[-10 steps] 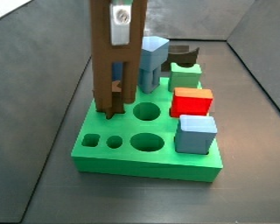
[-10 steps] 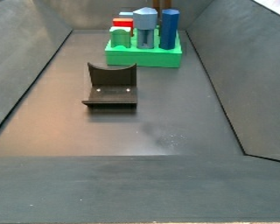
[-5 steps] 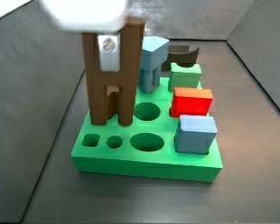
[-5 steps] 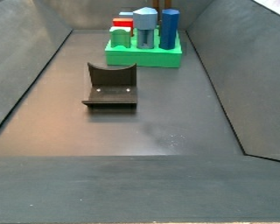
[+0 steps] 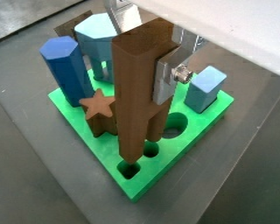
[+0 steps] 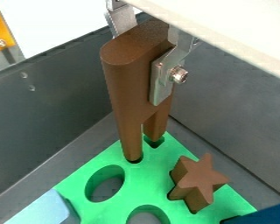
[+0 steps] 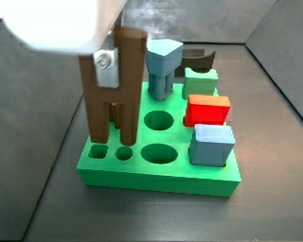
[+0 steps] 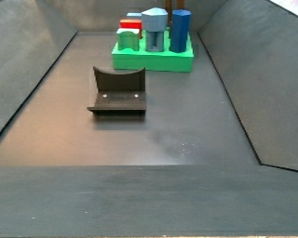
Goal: Pick up the square-circle object. Move up. Move to above the board. Insert the square-circle object.
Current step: Insert the square-circle object.
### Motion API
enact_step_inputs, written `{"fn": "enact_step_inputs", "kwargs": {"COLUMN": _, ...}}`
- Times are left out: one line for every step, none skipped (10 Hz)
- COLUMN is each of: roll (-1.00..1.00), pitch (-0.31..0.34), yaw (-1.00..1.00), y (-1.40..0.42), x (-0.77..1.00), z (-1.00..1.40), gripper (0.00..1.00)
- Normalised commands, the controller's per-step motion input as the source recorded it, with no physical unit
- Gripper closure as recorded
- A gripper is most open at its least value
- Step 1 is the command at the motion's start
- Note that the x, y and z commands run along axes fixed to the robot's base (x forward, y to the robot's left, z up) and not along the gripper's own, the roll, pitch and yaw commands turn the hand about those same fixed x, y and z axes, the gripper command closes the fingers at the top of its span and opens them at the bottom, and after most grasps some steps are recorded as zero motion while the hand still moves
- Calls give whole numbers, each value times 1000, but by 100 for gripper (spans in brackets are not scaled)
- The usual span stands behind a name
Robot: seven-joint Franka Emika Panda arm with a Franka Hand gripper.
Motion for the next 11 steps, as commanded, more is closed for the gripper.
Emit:
{"fn": "enact_step_inputs", "kwargs": {"roll": -63, "pitch": -261, "yaw": 0, "y": 0, "x": -197, "z": -323, "gripper": 100}}
{"fn": "enact_step_inputs", "kwargs": {"roll": -71, "pitch": -223, "yaw": -54, "y": 0, "x": -163, "z": -303, "gripper": 100}}
{"fn": "enact_step_inputs", "kwargs": {"roll": -84, "pitch": -229, "yaw": 0, "y": 0, "x": -86, "z": -291, "gripper": 100}}
{"fn": "enact_step_inputs", "kwargs": {"roll": -56, "pitch": -129, "yaw": 0, "y": 0, "x": -17, "z": -143, "gripper": 100}}
{"fn": "enact_step_inputs", "kwargs": {"roll": -14, "pitch": -39, "yaw": 0, "y": 0, "x": 0, "z": -49, "gripper": 100}}
{"fn": "enact_step_inputs", "kwargs": {"roll": 0, "pitch": -47, "yaw": 0, "y": 0, "x": -3, "z": -91, "gripper": 100}}
{"fn": "enact_step_inputs", "kwargs": {"roll": 0, "pitch": -57, "yaw": 0, "y": 0, "x": -69, "z": -129, "gripper": 100}}
{"fn": "enact_step_inputs", "kwargs": {"roll": 23, "pitch": -57, "yaw": 0, "y": 0, "x": -94, "z": -151, "gripper": 100}}
{"fn": "enact_step_inputs", "kwargs": {"roll": 63, "pitch": -46, "yaw": 0, "y": 0, "x": -120, "z": -183, "gripper": 100}}
{"fn": "enact_step_inputs", "kwargs": {"roll": 0, "pitch": -97, "yaw": 0, "y": 0, "x": -49, "z": -231, "gripper": 100}}
{"fn": "enact_step_inputs", "kwargs": {"roll": 0, "pitch": -160, "yaw": -40, "y": 0, "x": -31, "z": -369, "gripper": 100}}
